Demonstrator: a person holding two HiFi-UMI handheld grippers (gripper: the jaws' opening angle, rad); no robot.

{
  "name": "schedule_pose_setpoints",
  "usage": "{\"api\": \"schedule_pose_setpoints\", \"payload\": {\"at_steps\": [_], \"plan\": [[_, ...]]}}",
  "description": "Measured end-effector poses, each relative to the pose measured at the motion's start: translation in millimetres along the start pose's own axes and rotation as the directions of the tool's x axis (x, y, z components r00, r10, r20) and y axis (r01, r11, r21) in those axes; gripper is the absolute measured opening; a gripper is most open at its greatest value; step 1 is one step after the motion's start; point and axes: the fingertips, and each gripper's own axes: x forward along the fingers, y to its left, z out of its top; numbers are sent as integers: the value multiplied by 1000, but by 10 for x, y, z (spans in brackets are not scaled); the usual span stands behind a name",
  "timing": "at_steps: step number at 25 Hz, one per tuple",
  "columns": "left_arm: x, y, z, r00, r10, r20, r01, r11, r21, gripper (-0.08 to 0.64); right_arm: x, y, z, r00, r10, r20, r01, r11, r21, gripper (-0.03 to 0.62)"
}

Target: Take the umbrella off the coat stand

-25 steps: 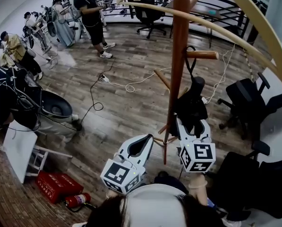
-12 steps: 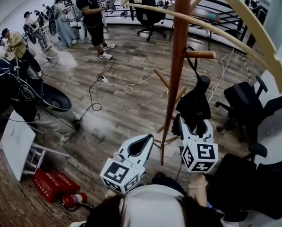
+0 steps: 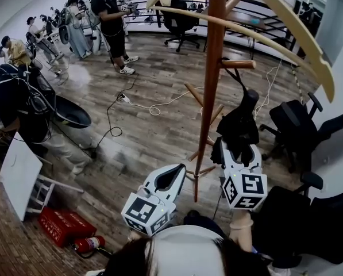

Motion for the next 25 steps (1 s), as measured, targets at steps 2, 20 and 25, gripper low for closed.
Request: {"api": "schedule_pose_setpoints", "payload": {"at_steps": [2,20,25], "plan": [[-36,15,-5,1000,-4,3,4,1000,0,9,-15,23,19,1000,-7,6,7,1000,-4,254],[-96,-203,75,1000,-27,7,27,1000,13,9,-254,-129,218,998,-44,49,44,999,1,255],[-163,-181,101,999,-42,18,42,999,0,9,-294,-77,247,997,-56,57,56,998,-1,254]]}}
